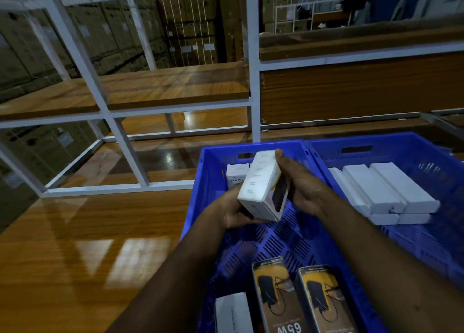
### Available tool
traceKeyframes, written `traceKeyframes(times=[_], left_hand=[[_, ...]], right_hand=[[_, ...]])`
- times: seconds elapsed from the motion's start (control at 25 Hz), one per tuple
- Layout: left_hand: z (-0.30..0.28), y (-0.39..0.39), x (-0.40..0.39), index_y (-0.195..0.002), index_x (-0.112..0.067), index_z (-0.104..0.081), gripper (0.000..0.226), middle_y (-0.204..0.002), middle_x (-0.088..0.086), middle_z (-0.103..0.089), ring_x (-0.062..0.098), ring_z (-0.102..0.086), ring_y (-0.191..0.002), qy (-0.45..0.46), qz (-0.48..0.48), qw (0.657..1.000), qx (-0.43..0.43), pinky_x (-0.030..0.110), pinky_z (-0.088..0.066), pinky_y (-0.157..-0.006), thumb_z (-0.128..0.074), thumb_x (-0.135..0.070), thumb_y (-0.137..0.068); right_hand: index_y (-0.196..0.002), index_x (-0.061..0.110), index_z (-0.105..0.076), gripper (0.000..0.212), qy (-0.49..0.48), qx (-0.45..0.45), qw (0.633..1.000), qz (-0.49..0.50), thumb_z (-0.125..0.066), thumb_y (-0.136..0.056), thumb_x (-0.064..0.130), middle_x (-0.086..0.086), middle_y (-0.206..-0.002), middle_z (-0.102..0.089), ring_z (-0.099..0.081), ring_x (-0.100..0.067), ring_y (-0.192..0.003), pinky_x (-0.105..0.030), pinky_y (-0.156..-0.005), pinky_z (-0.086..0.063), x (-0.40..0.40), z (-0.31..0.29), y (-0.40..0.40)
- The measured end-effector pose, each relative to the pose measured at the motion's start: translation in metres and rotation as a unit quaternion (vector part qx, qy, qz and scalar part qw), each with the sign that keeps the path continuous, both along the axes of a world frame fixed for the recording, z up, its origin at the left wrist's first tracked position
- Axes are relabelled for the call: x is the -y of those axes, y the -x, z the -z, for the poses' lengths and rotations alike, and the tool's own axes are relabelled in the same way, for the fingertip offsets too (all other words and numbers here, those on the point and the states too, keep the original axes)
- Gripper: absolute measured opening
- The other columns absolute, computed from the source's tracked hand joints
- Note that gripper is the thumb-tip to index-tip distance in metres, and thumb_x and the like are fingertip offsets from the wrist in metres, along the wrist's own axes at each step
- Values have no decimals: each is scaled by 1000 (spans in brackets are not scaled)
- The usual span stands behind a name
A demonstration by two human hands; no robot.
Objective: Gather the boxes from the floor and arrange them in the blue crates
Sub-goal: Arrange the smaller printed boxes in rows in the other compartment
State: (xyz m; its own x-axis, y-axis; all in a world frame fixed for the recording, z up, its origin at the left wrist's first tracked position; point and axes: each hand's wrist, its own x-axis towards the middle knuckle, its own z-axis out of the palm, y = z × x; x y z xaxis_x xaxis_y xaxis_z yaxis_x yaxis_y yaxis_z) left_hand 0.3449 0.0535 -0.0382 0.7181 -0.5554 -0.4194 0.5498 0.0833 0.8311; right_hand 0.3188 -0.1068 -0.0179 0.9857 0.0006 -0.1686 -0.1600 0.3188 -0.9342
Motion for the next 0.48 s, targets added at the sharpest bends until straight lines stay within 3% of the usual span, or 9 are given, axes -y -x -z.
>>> traceKeyframes(times=[0.08,0.2,0.28,0.36,0.48], left_hand=[[3,-4,2,-114,-18,-69,58,-101,13,-76,31,-67,-97,-23,-19,1000,-10,47,-52,-88,-40,-65,-95],[6,-11,1,-132,-17,-63,82,-126,20,-67,39,-60,-119,-19,-21,999,-40,57,-49,-99,-45,-79,-82],[8,-11,1,-132,-19,-64,81,-125,16,-69,36,-62,-120,-39,-16,999,-15,58,-49,-100,-52,-78,-79],[7,-8,3,-127,-24,-68,71,-119,9,-73,31,-65,-117,-83,-15,996,36,52,-50,-100,-60,-75,-77],[9,-5,5,-118,-27,-71,63,-112,3,-76,27,-67,-109,-131,-28,987,91,40,-49,-89,-69,-72,-73]], right_hand=[[-125,15,-64,80,29,-7,998,50,-78,-62,62,-9,-112,-74,-70,-27,-104,-41,-86,-58,-4,1,-4],[-119,7,-63,58,76,7,990,114,-72,-81,51,-9,-101,-72,-69,-21,-84,-27,-62,-57,-1,3,-6],[-120,6,-61,48,109,22,984,137,-68,-89,42,-6,-97,-69,-66,-16,-78,-21,-52,-53,1,3,-4],[-121,12,-62,41,107,24,984,137,-67,-91,40,-4,-102,-70,-68,-16,-81,-22,-55,-54,1,4,-4],[-114,16,-65,29,118,28,984,132,-66,-93,35,-11,-111,-71,-70,-22,-85,-30,-65,-57,-1,3,-3]])
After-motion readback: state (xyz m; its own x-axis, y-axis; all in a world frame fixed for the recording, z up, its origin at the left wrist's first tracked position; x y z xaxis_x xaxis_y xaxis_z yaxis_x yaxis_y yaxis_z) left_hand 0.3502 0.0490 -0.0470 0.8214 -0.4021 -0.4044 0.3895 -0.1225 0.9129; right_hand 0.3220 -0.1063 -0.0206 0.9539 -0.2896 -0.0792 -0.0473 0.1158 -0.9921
